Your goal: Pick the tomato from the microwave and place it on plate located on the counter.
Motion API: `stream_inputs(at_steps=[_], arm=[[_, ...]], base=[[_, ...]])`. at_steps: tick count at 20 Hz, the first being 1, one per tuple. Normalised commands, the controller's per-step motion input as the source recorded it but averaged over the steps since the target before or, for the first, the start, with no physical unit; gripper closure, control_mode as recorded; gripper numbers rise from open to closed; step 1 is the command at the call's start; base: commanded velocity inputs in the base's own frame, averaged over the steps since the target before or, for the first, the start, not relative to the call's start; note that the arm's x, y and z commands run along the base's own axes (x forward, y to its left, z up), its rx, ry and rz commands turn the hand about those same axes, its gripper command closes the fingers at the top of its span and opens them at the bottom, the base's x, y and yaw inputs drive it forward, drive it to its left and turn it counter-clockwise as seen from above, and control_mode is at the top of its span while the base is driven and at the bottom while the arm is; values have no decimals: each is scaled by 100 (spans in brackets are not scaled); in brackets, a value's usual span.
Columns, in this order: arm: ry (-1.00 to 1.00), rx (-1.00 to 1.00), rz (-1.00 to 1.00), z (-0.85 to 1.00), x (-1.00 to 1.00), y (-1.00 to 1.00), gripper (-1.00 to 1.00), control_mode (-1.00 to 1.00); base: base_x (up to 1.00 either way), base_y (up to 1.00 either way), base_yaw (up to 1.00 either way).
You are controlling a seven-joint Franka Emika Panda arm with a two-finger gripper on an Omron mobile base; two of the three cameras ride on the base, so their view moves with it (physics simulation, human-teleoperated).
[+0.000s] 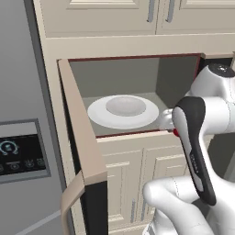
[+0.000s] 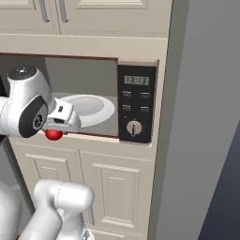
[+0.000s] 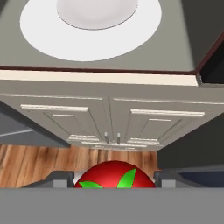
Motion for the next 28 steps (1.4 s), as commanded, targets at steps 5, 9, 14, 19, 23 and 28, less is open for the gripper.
stream_inputs(at_steps=[5, 9, 14, 19, 23, 28], arm=[[0, -2, -2, 3, -29, -7, 100, -100], [0, 0, 0, 0, -10, -4, 100, 100], [0, 0, 0, 0, 0, 0, 100, 100], [0, 0, 0, 0, 0, 0, 100, 100], [0, 0, 0, 0, 0, 0, 100, 100], [0, 0, 0, 0, 0, 0, 100, 100]], base=[[0, 0, 0], [-18, -3, 0], [-57, -10, 0], [-86, -25, 3], [-84, -27, 9], [-67, -42, 31]])
